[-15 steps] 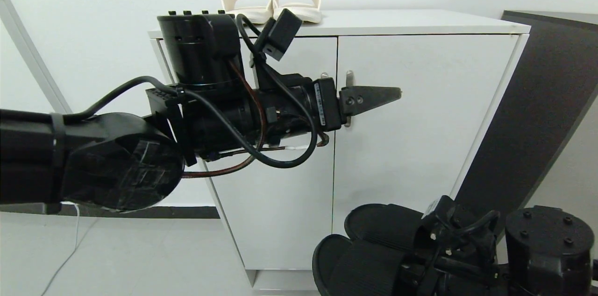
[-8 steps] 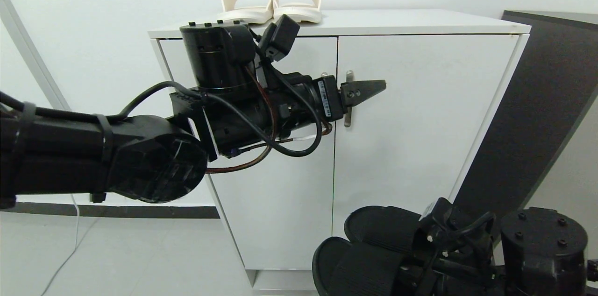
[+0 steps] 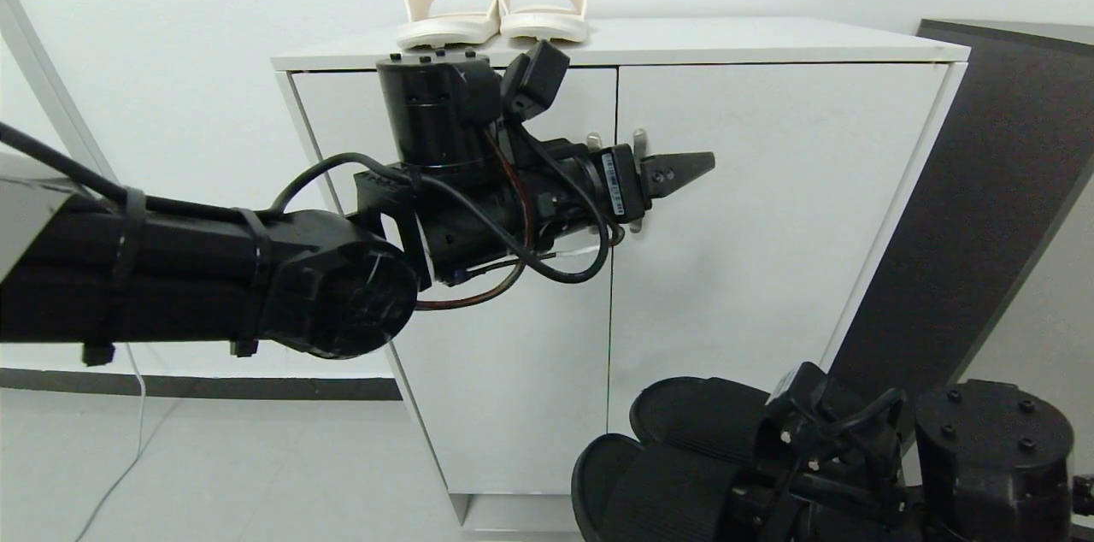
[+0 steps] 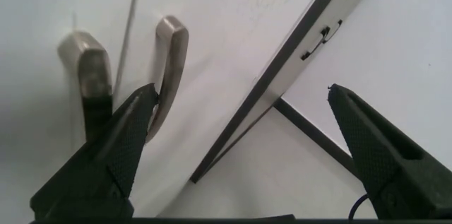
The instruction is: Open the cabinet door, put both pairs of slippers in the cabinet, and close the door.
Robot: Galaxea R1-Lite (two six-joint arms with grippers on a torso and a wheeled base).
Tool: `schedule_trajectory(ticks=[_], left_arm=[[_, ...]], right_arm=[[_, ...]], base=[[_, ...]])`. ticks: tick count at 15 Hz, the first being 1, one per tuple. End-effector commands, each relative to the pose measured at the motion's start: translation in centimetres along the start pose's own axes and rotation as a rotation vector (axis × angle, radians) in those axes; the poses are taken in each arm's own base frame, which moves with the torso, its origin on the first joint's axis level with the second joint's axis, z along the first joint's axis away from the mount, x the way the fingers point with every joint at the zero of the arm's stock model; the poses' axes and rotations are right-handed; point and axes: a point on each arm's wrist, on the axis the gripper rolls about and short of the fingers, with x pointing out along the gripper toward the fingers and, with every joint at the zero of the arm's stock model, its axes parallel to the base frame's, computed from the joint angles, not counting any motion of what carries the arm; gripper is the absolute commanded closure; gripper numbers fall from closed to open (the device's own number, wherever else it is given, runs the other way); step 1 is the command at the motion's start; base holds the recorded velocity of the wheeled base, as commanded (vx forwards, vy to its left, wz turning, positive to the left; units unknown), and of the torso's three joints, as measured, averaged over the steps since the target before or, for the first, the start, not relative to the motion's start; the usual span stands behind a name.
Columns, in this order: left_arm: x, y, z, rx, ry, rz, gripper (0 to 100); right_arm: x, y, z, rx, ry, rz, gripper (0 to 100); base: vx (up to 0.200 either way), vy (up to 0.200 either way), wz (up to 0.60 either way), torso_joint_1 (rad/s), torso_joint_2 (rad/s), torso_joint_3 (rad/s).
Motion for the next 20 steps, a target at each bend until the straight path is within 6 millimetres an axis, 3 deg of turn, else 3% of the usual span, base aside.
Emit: schedule_trajectory(ticks=[1,4,5,12,18,20], left_arm=[[0.4,0.4,-0.5,-0.006,0.017,0.008,0],[0.6,0.2,-0.1,-0.009,0.030,-0.015,0],[0.6,0.2,-0.1,-0.008,0.029,-0.017,100],[-1.0,-1.2,0.2,-0.010,0.035,-0.036,100],[-3.6,-3.0,-0.5,-0.015,0.065,-0.063,100],[-5.4,-4.4,-0.8,-0.016,0.080,-0.091,100]], right_arm=[[0.0,0.0,-0.1,-0.001,0.002,0.002,100],[0.0,0.0,-0.1,0.001,0.002,0.002,100],[0.0,0.0,-0.1,0.001,0.002,0.002,100],[-0.1,0.0,-0.2,-0.003,0.009,0.003,100],[-1.6,0.7,-0.8,-0.013,0.013,0.124,100],[-1.7,0.7,-1.0,-0.014,0.020,0.142,100]], base=[[0.000,0.000,0.00,0.000,0.00,0.000],[0.000,0.000,0.00,0.000,0.00,0.000],[0.000,0.000,0.00,0.000,0.00,0.000],[0.000,0.000,0.00,0.000,0.00,0.000],[0.000,0.000,0.00,0.000,0.00,0.000],[0.000,0.000,0.00,0.000,0.00,0.000]])
